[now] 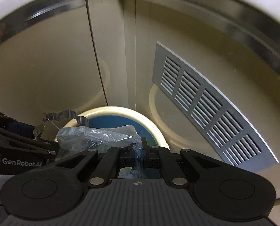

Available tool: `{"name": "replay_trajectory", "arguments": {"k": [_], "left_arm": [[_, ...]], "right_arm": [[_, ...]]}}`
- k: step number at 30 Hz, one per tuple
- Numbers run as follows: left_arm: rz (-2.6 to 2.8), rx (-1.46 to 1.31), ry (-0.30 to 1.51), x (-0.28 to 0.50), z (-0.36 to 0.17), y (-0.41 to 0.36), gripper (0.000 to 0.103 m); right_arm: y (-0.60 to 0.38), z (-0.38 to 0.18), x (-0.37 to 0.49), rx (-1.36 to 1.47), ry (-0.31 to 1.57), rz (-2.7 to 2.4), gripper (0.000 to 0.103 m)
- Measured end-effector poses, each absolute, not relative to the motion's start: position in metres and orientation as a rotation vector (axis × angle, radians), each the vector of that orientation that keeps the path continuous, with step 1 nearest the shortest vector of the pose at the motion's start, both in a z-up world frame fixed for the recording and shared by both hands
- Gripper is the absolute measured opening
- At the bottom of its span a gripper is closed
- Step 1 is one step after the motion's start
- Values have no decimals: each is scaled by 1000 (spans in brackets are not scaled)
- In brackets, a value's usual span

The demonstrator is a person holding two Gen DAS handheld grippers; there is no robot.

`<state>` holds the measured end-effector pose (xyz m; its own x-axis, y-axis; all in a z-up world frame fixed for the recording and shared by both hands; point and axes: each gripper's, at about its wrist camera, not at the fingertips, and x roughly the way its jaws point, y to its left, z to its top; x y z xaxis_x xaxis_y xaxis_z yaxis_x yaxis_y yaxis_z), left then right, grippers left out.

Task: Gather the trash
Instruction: 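Open both grippers to drop the egg ring and plastic bag into the bin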

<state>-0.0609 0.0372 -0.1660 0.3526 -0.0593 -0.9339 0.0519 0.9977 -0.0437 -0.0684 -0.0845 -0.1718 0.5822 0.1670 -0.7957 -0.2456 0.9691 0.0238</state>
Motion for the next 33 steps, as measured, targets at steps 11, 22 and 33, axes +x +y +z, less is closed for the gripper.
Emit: {"name": "replay_trajectory", "arguments": {"k": [11,22,33], "left_arm": [[-70,12,1280,-41,-192,32,60],[-40,28,1343,-26,-213,32,60],[-47,49,1338,-21,-224,35,89]], "right_arm": [[-70,-205,-39,-108,998,223,5],[-59,-234,-17,-143,1061,228,5],[-50,-252,-3,-179,1085,191,54]]}}
